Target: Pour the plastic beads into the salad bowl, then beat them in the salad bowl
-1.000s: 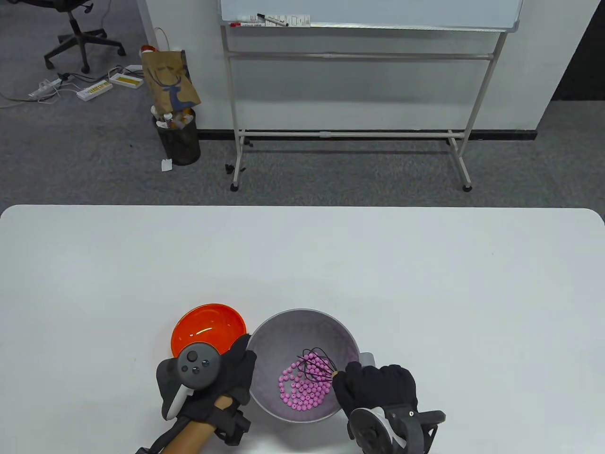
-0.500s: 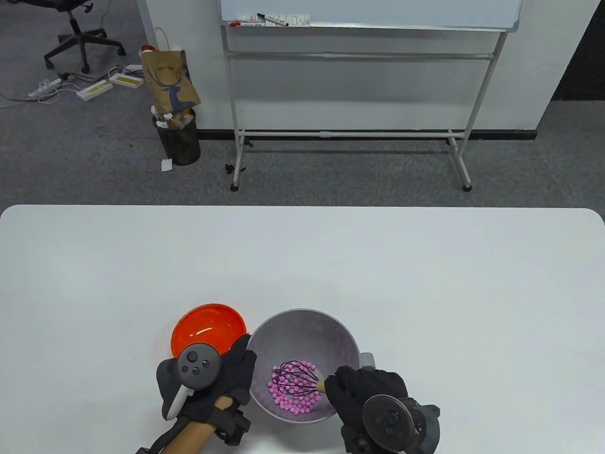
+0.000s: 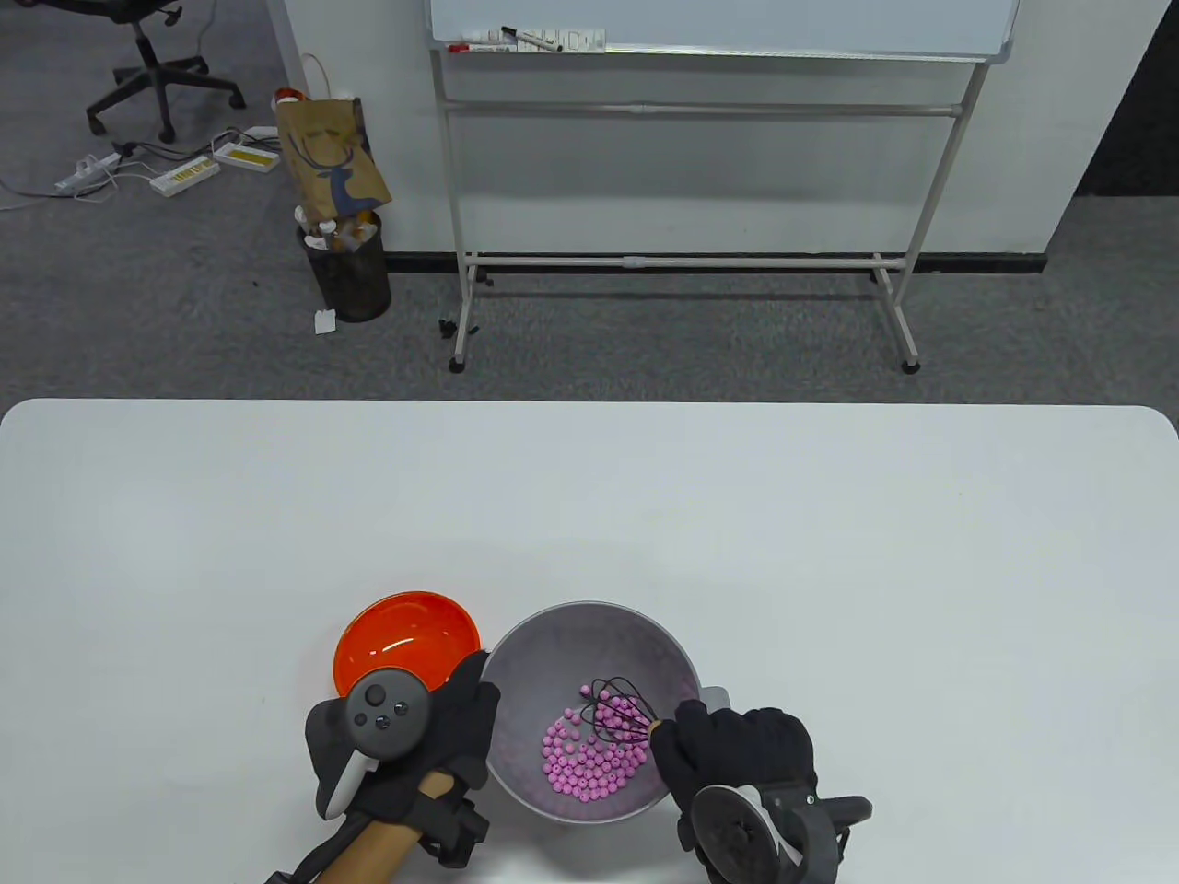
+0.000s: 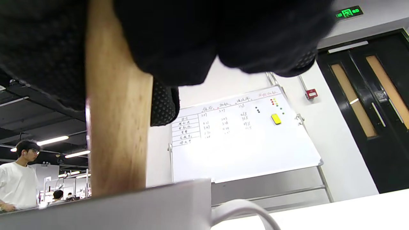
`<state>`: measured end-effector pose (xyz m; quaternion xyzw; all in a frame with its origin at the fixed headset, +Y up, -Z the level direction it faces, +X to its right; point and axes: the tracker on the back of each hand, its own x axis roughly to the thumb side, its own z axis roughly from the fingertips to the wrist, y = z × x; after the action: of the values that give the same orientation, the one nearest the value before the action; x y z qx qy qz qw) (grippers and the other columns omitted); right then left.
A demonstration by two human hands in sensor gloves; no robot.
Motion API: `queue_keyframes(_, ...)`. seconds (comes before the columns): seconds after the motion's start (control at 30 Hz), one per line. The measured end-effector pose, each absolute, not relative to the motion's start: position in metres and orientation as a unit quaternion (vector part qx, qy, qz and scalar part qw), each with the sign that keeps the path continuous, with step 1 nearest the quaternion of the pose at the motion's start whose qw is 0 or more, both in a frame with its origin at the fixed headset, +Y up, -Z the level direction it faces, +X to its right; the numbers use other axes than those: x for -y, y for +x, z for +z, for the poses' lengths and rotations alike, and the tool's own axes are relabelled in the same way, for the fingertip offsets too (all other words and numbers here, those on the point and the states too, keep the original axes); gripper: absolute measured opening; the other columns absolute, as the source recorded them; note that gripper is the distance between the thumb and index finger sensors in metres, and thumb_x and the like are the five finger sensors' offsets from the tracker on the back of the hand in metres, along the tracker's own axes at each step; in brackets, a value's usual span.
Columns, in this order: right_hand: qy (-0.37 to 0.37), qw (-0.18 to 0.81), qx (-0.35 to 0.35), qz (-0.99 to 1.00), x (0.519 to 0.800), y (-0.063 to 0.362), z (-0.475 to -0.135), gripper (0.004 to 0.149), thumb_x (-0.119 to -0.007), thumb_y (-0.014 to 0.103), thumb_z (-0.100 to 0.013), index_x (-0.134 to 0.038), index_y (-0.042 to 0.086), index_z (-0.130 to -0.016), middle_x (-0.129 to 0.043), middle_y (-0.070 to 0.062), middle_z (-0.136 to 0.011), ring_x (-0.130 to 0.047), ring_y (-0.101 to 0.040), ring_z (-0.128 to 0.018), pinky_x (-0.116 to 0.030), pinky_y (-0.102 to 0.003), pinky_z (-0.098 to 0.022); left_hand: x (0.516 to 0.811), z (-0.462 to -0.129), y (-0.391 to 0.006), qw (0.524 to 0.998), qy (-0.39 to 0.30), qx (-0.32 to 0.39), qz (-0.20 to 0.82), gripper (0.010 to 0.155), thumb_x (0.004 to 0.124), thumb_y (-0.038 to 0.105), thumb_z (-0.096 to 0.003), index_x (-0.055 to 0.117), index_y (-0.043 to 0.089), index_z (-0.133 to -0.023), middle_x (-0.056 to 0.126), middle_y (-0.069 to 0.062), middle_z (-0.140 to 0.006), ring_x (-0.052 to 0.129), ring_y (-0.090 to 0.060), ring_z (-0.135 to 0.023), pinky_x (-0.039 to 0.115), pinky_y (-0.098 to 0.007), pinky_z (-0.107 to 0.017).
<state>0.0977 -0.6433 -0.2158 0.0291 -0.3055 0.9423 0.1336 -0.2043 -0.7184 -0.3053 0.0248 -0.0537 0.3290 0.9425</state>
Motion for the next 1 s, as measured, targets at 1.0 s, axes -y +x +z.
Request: queue_keyframes(1.0,0.014,0.166,0.285,0.944,0.648,0.105,-0.223,0.043,-0.098,0.052,-0.035,-0.104,0.017,-0.06,-0.099,-0.002,-0.023,-0.096,-0.024,-0.017,-0.08,-0.045,-0.051,0.719,-0.305,-0.204,0.942,0.026,0.054,0.329,0.054,0.068,0.045,-0.0501,0.078,0.013,-0.093,0.104,0.01,-0.022,0.099,-0.006,0.0,0.092,-0.035,-0.021)
